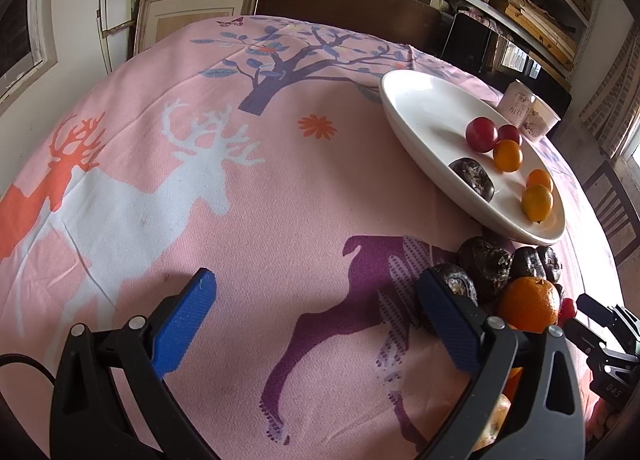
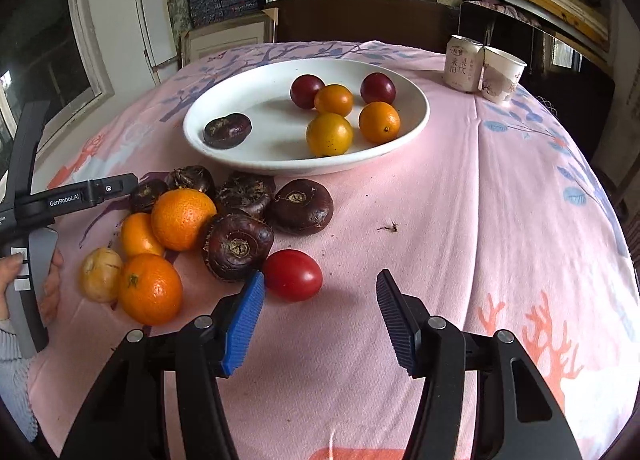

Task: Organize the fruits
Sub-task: 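Move both open tools back toward the remaining fruit cluster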

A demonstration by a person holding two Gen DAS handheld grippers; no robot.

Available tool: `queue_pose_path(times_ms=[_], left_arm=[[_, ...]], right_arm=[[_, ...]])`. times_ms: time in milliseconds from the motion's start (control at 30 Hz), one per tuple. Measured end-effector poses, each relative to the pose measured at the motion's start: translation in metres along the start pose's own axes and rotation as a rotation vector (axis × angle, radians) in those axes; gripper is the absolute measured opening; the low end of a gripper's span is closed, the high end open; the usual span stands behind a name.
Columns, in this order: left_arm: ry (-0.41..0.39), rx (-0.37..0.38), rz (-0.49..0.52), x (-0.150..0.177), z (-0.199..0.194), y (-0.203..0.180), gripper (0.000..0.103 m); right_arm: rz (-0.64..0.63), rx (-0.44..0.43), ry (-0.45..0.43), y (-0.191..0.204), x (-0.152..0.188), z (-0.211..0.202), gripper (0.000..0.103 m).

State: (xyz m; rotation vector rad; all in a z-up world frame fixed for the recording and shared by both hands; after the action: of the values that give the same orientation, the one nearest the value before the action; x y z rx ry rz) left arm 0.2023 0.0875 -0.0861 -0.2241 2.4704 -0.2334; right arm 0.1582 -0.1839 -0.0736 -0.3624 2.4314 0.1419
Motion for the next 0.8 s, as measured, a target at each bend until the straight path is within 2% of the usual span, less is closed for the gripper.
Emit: queue_pose_path(times_ms=[133,233,300,333,367,400,500,600,800], left_arm=[[0.0,0.0,0.001,0.0,0.0,0.0,0.099],[0.0,0.0,0.0,0.0,0.0,0.0,0.099],[0.001,0.0,0.0,0.0,0.0,-0.001,0.099],[0.001,0.0,0.0,0.0,0.0,-0.001,0.099],[0.001,0.0,0.0,0.0,0.0,-0.001,0.099],[0.001,0.0,0.0,0.0,0.0,-0.001,0.099],[0.001,-0.001,0.0,0.0,0.0,-0.001,0.099],[0.001,-0.002,0.0,0.001,0.0,-0.001,0.099],[0.001,-0.002,0.0,0.001,0.0,-0.001,0.099]], right_arm=[[-0.02,-0.006,0.042,0.006,-0.003,0.015,0.061],[-0.01,-0.021,0.041,0.004,-0.002,0.016,0.064],[-0.03,-0.031,0.052,0.008,-0.002,0.019,0.074],[-0.067,-0.052,0.075,0.014,-0.002,0.024,0.1],[-0.136,-0.02,0.086,0.021,-0.001,0.026,0.1],[-0.145,-0.019,0.085,0.021,-0.001,0.025,0.1],[-0.17,-0.053,0.088,0.019,0.0,0.023,0.1],[-0.181,-0.076,0.083,0.016,0.0,0.023,0.1],[-0.175,-0.066,0.064,0.017,-0.001,0.023,0.1]])
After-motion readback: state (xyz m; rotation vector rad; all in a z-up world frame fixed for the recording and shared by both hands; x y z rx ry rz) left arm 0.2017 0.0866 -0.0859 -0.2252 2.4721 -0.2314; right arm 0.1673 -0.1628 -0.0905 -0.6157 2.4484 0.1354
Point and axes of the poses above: each gripper's, at about its wrist camera, not at the fingertips, and z roughly the way its jaws point, y to its left, x to its underside, the point moved 5 cm from there along z, roughly the way its jaws point, and after that the axes turned 5 degrees about -z, right-handed, at the moved point
